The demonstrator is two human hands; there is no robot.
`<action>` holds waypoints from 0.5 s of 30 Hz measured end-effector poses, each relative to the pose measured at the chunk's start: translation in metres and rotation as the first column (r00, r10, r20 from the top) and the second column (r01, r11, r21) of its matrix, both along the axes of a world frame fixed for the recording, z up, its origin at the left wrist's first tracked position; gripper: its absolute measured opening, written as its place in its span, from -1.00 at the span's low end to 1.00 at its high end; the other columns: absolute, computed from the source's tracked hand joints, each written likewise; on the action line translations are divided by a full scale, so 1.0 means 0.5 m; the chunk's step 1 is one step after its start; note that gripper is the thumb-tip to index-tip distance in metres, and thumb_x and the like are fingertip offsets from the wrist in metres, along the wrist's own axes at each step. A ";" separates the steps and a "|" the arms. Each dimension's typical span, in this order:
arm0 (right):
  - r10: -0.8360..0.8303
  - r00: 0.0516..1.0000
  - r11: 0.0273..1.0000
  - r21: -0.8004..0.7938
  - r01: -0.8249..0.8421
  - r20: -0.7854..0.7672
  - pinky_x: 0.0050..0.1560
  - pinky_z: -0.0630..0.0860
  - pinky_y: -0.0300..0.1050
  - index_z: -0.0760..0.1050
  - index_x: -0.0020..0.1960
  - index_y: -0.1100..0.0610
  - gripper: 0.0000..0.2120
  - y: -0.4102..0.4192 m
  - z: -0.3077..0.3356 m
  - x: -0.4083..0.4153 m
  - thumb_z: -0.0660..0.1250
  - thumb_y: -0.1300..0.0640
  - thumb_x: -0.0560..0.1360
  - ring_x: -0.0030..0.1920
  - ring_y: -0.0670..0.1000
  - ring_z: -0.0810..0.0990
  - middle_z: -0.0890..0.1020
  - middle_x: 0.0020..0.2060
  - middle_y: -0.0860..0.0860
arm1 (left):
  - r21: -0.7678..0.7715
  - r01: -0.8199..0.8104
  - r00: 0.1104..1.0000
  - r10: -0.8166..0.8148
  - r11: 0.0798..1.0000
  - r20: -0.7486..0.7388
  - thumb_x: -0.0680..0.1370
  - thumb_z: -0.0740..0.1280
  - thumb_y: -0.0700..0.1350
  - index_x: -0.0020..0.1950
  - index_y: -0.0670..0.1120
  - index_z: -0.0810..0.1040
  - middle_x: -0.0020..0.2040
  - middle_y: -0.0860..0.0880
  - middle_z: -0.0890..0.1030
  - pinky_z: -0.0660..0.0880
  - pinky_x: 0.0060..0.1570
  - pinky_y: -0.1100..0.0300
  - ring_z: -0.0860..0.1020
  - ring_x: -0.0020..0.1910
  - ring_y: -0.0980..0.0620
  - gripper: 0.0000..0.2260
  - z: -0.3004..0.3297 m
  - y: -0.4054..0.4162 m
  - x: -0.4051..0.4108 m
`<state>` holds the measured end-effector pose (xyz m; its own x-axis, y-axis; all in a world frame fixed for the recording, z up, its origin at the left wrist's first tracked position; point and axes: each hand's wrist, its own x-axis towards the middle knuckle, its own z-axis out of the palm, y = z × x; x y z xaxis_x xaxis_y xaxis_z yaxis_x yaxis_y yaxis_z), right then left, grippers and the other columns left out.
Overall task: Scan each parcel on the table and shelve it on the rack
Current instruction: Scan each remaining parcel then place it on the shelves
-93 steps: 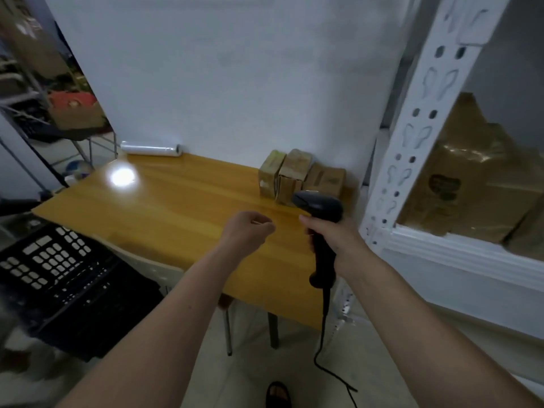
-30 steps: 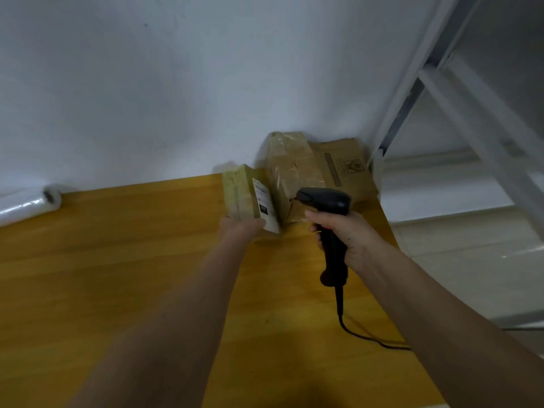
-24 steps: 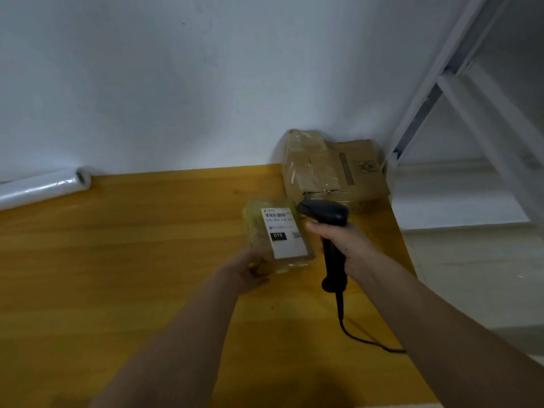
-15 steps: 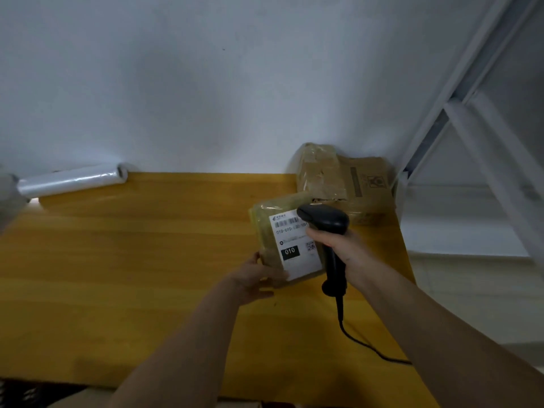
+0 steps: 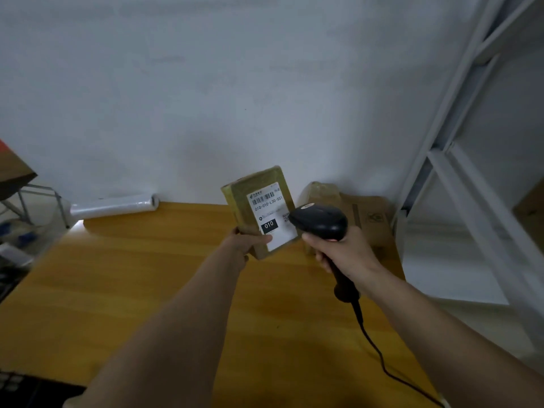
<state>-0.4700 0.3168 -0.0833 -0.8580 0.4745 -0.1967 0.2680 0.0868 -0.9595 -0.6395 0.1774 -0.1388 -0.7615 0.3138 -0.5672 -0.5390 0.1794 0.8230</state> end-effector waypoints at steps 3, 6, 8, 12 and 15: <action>0.035 0.999 0.999 0.030 -0.034 -0.034 -0.42 0.45 -0.28 0.53 -0.22 0.11 -0.84 -0.003 0.013 0.015 0.44 0.10 0.48 -0.53 -0.13 0.49 0.54 -0.47 0.02 | 0.028 0.001 1.000 -0.001 1.000 0.002 0.31 0.52 -0.40 0.35 -0.16 0.44 0.26 -0.14 0.58 0.44 0.28 -0.10 0.49 0.27 -0.20 -0.36 0.005 -0.001 -0.003; 0.041 0.997 0.999 0.028 -0.039 -0.061 -0.40 0.45 -0.26 0.51 -0.22 0.08 -0.85 0.000 0.022 0.031 0.44 0.11 0.49 -0.52 -0.12 0.48 0.53 -0.46 0.03 | 0.053 0.005 1.000 -0.006 0.999 0.017 0.29 0.51 -0.44 0.27 -0.17 0.48 0.21 -0.16 0.60 0.55 0.04 -0.02 0.53 0.23 -0.22 -0.41 0.008 0.004 0.002; 0.049 0.997 0.998 0.028 -0.047 -0.063 -0.40 0.46 -0.26 0.52 -0.19 0.08 -0.87 0.003 0.027 0.040 0.43 0.11 0.49 -0.52 -0.12 0.48 0.53 -0.45 0.04 | 0.055 -0.001 1.000 -0.001 0.998 0.021 0.28 0.51 -0.44 0.20 -0.14 0.49 0.19 -0.16 0.60 0.56 -0.02 0.00 0.53 0.22 -0.23 -0.46 0.010 0.009 0.009; 0.047 0.997 0.999 0.023 -0.046 -0.060 -0.40 0.47 -0.27 0.52 -0.19 0.08 -0.87 0.009 0.035 0.059 0.43 0.10 0.49 -0.50 -0.12 0.49 0.52 -0.45 0.02 | 0.096 0.013 1.000 -0.013 0.995 -0.003 0.30 0.49 -0.45 0.23 -0.14 0.47 0.22 -0.17 0.58 0.54 0.10 -0.04 0.51 0.25 -0.24 -0.45 0.011 0.021 0.021; 0.052 0.996 0.999 0.005 -0.052 -0.078 -0.39 0.48 -0.27 0.53 -0.17 0.06 -0.88 0.014 0.036 0.075 0.43 0.09 0.49 -0.49 -0.12 0.49 0.52 -0.46 0.00 | 0.114 0.026 1.000 -0.024 0.993 -0.019 0.33 0.49 -0.44 0.34 -0.17 0.43 0.25 -0.18 0.57 0.53 0.14 -0.06 0.50 0.27 -0.25 -0.38 0.013 0.031 0.038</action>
